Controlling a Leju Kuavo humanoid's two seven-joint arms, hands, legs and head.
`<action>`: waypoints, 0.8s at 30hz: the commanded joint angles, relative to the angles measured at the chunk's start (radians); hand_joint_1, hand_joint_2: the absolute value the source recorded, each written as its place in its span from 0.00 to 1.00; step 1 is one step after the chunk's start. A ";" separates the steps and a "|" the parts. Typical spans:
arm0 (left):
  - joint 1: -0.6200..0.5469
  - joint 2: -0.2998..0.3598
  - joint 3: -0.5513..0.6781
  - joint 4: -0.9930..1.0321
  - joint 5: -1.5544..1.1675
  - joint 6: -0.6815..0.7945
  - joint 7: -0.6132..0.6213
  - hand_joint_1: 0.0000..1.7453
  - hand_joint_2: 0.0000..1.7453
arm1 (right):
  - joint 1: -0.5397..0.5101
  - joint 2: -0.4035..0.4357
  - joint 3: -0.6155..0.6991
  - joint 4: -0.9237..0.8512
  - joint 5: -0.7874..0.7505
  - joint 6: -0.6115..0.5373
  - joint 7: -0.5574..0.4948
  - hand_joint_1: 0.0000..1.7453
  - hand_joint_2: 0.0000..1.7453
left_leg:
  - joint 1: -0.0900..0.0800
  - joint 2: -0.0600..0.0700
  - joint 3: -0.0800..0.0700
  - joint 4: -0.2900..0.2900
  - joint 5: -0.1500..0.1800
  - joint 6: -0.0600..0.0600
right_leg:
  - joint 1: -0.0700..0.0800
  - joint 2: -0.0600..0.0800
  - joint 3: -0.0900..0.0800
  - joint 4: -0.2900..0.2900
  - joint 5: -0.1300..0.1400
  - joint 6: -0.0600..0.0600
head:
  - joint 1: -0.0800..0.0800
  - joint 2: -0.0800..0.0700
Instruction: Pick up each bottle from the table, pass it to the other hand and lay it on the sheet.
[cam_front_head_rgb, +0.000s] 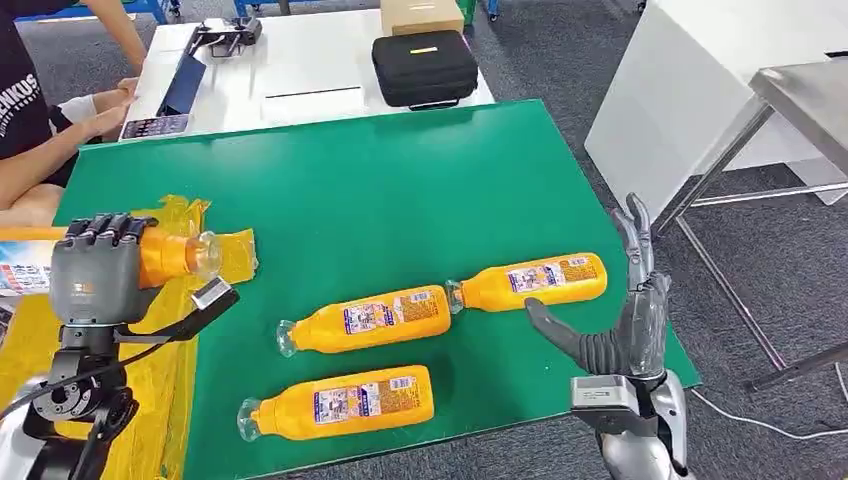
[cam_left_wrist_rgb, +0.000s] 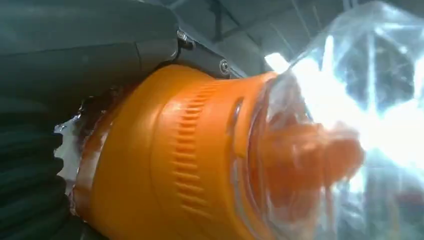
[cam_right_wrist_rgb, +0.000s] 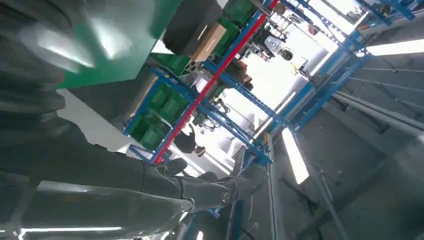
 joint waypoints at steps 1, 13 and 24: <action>-0.176 0.147 -0.185 0.304 -0.006 -0.321 0.059 1.00 1.00 | 0.030 0.057 -0.085 -0.018 0.005 0.018 0.000 0.00 1.00 | 0.001 -0.004 0.008 -0.002 -0.001 -0.003 | 0.000 0.000 0.009 -0.002 -0.003 -0.003 | 0.000 0.000; -0.361 -0.004 -0.130 0.733 0.044 -0.458 -0.061 1.00 1.00 | 0.096 0.155 -0.152 -0.101 0.139 0.133 0.080 0.00 1.00 | 0.000 -0.005 0.007 -0.002 -0.001 -0.001 | 0.000 -0.001 0.008 -0.002 -0.003 -0.002 | 0.000 0.000; -0.358 -0.056 -0.128 0.785 0.151 -0.464 -0.117 0.42 1.00 | 0.095 0.164 -0.156 -0.095 0.157 0.164 0.104 0.00 1.00 | 0.000 -0.004 0.005 -0.001 0.000 -0.001 | 0.000 -0.001 0.006 -0.002 -0.002 -0.002 | 0.000 0.000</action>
